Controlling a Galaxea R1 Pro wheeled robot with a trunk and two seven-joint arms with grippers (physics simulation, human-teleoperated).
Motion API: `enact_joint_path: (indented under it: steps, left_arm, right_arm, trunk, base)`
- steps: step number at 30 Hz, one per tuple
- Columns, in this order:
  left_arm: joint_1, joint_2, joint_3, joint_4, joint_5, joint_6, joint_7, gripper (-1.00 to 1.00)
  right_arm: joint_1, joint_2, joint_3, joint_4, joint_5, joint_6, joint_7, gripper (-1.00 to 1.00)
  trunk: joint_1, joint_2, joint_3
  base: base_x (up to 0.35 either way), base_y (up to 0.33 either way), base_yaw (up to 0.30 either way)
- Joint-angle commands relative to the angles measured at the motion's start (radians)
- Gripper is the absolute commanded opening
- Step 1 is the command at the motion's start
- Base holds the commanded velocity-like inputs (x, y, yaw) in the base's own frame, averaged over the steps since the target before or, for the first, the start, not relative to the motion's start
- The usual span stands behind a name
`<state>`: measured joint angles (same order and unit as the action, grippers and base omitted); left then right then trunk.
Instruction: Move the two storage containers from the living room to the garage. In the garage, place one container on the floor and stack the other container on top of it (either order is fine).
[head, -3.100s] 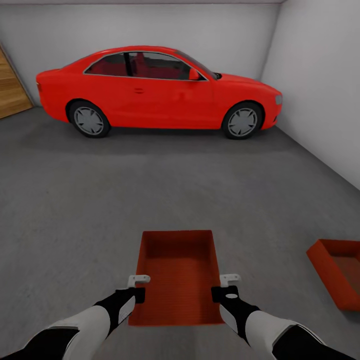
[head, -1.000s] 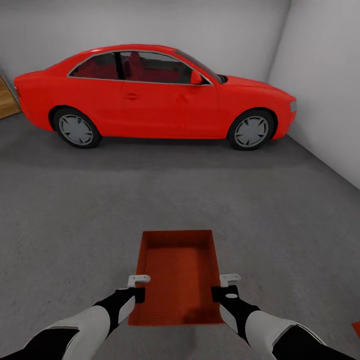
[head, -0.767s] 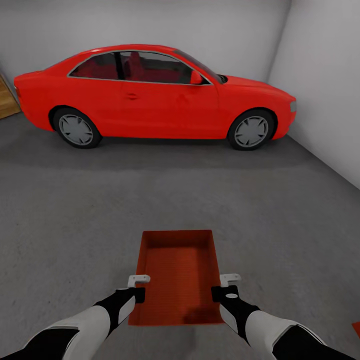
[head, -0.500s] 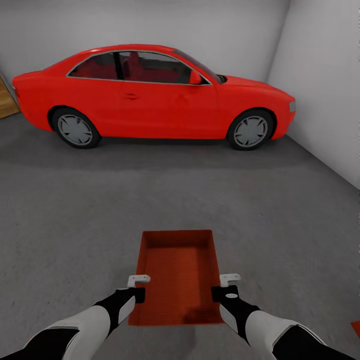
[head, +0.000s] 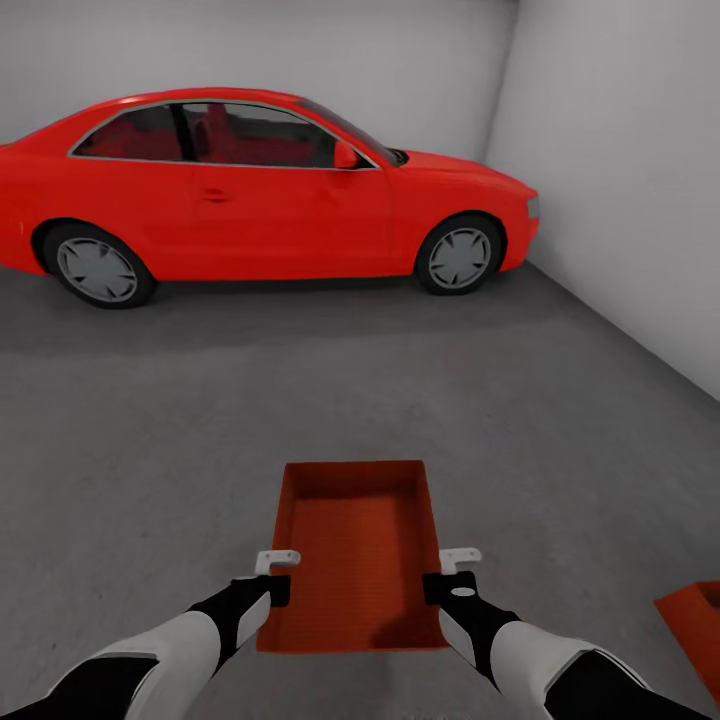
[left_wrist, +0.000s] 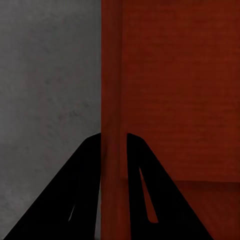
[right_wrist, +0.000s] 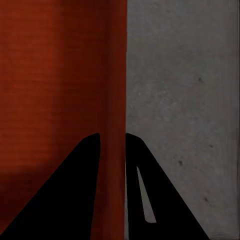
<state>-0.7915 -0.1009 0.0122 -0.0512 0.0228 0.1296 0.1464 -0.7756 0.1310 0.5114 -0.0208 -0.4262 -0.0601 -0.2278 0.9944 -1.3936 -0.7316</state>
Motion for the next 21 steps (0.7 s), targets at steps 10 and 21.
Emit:
enact_joint_path:
  steps: [10, 21]
  left_arm:
    - [0.0, 0.018, -0.024, -0.005, -0.017, -0.027, 0.011, -1.0]
    - [0.0, 0.017, -0.024, -0.005, -0.017, -0.027, 0.01, -1.0]
  right_arm:
    - [-0.001, 0.001, 0.002, 0.012, -0.025, -0.006, -0.004, -1.0]
    - [-0.001, 0.001, 0.002, 0.012, -0.025, -0.006, -0.003, -1.0]
  trunk:
    - [0.0, 0.0, -0.001]
    - [0.0, 0.0, -0.001]
  base:
    - [0.0, 0.0, -0.261]
    - [0.0, 0.0, -0.262]
